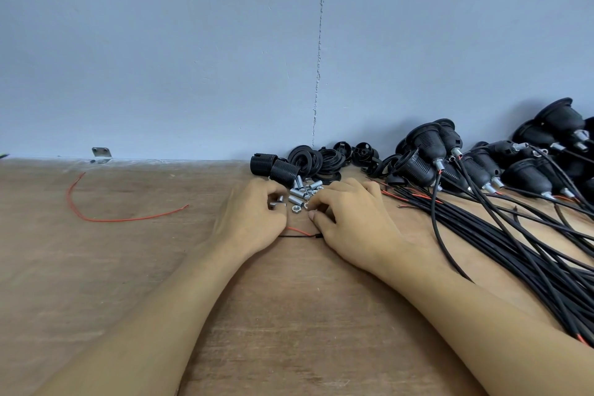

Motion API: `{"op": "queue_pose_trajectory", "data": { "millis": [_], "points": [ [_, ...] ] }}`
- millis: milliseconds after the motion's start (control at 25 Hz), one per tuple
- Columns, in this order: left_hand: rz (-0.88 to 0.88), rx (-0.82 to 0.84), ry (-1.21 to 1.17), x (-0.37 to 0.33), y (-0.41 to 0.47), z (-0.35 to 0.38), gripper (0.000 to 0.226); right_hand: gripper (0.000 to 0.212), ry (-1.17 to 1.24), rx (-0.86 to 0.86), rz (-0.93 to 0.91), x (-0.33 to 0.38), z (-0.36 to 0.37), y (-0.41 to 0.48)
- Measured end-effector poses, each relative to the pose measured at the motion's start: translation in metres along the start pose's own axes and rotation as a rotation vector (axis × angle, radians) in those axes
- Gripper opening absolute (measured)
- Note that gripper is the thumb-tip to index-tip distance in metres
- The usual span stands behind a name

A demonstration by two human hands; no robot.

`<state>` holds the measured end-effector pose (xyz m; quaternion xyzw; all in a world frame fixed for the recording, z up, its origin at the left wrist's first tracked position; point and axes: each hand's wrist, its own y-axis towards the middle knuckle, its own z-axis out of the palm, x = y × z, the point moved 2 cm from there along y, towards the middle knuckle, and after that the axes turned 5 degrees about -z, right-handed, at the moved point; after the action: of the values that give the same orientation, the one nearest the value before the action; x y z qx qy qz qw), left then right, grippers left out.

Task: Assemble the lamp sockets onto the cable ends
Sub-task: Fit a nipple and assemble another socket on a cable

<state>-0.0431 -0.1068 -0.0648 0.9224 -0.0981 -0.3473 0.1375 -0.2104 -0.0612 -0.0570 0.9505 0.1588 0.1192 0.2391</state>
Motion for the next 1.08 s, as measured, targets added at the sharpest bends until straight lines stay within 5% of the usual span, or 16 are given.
{"op": "queue_pose_trajectory", "data": {
  "millis": [840,1080],
  "points": [
    [-0.115,-0.077,-0.057,0.01,0.001,0.001,0.022,0.016,-0.04,0.033,0.047,0.0,-0.007,-0.001],
    [-0.059,-0.06,-0.275,-0.011,-0.002,-0.003,0.031,0.009,0.374,-0.154,0.198,-0.004,-0.011,0.003]
  ]
}}
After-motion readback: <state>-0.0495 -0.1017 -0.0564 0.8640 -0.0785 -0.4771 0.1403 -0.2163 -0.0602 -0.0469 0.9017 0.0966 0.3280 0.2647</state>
